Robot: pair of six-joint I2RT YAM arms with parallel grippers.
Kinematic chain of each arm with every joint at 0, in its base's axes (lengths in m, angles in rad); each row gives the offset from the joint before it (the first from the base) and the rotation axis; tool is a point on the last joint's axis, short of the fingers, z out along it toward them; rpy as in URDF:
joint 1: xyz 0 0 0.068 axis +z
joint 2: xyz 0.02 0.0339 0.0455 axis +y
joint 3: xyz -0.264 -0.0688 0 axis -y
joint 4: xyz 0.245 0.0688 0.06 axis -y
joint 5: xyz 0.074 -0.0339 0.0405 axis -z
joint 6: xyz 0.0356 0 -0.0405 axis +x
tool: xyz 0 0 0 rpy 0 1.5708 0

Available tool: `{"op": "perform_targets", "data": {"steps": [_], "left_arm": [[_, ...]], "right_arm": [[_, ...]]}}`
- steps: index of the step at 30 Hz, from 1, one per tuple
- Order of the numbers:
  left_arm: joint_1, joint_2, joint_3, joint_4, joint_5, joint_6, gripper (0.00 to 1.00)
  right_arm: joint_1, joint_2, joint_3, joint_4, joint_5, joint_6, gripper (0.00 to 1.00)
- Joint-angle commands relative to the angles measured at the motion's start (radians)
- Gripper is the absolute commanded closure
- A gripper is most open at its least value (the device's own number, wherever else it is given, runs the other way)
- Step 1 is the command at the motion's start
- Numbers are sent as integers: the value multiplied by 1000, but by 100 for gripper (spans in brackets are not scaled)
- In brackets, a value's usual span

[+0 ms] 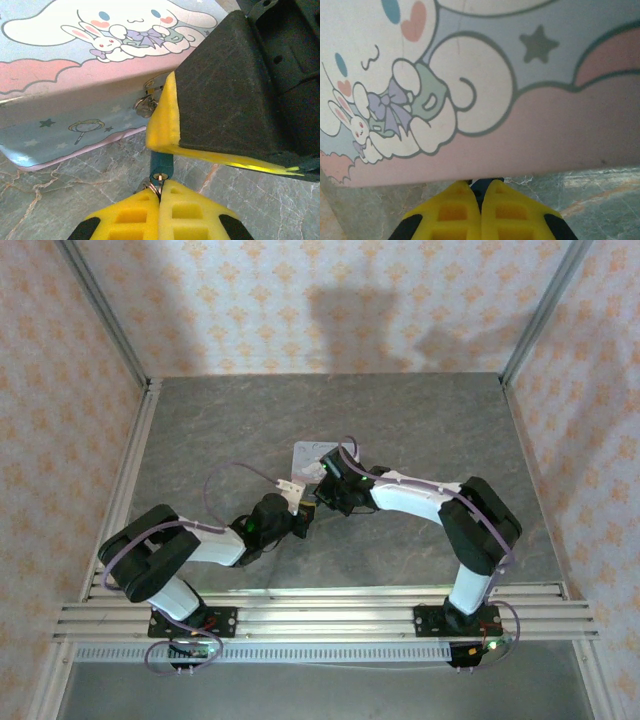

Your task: Unlock the padlock with the key

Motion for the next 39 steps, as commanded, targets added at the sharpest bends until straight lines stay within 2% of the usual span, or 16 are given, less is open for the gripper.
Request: {"op": "perform_targets", "data": {"steps": [1,8,9,13,17,24,29,34,39], "left_arm": [[-17,-50,18,5,-29,37,100],[-26,-85,21,-37,-44,51,100],[-26,-92,20,-47,-50,50,98],[-26,-135,6,-81,-74,33,71],[-26,-221,-5,-171,-96,12,60],[-20,-372,11,-395,-132,-39,58],[-17,-386,55,-530,-95,-102,58],[-15,-329,179,-677,-86,-157,59],[-7,-246,314,-732,-74,-181,59]], "right_arm": [[2,-29,1,-69,61,-19,100],[5,-82,-32,-45,86,-33,100],[6,-91,-41,-38,92,-36,100],[7,-138,-92,9,126,-39,100],[8,-174,-142,53,163,-53,100],[-4,-189,-241,190,159,-67,100],[-17,-189,-278,233,122,-101,100],[-23,-169,-210,101,79,-273,100],[-49,-130,-159,44,-47,-491,100]]}}
